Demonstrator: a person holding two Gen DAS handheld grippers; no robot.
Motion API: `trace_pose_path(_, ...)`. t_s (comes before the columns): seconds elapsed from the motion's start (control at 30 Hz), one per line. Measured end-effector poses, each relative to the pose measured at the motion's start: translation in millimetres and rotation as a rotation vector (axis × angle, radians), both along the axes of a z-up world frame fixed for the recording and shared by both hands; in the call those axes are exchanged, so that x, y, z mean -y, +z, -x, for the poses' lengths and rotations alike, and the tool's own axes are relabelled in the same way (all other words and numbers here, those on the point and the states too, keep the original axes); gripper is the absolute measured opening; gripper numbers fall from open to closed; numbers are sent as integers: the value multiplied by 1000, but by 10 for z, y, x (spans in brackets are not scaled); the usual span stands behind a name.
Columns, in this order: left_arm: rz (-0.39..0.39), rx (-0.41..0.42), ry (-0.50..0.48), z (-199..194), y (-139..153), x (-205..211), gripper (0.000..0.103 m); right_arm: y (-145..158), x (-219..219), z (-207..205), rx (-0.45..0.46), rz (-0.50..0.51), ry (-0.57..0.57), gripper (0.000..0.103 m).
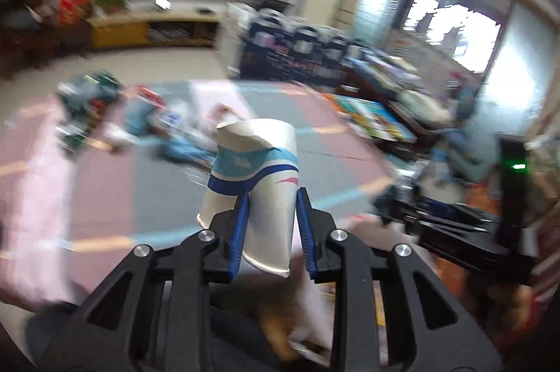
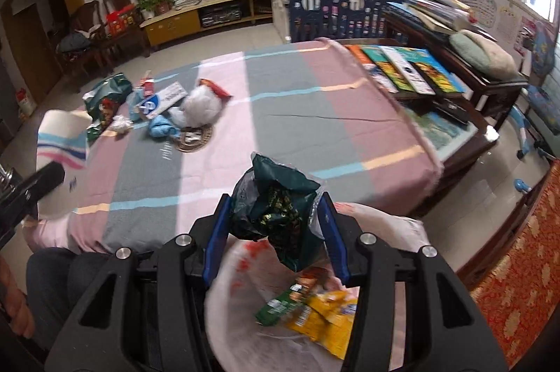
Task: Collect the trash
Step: 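Carry the cup and green bag over the wastebasket and open both tools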
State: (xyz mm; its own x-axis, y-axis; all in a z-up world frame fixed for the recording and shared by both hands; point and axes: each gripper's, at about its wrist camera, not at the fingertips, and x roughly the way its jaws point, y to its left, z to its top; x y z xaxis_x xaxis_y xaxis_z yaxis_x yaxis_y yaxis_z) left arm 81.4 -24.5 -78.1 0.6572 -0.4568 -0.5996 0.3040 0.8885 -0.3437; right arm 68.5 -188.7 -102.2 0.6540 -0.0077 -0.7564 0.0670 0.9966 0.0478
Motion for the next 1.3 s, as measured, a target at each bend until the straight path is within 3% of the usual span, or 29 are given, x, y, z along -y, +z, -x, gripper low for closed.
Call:
trace_pose_path(0.23,56,-165,-320,170,-424,946,29,-103,705,394,-38,34,-125,50)
trace_pose_path(0.43,-65,-246,-496,266,-824,1575,34,-229,1000,552,-74,12,-176,50)
trace_pose_path(0.5,-101,-261,-506,265,-904,1653,54,-276,1004,537,-89,-11,-174,50)
trace_pose_path(0.67,-89,-257,-413,142,-872,1429,70,-425,891,480,-137,-52,-143,54)
trace_pose_path(0.8,-135,-213,-244,78,-815,1147,77,-464,799,474,-150,-92,-127,65)
trace_pose_path(0.87,-169,-183,-141,51,-760,1021,80,-450,768,479,-141,-93,-131,75)
trace_pose_path(0.97,-188,-156,-29,50,-668,829,84,-428,726,464,-135,-100,-132,78)
trace_pose_path(1.3,-212,-60,123,155,-337,373,89,-180,287,354,-113,-52,-105,80)
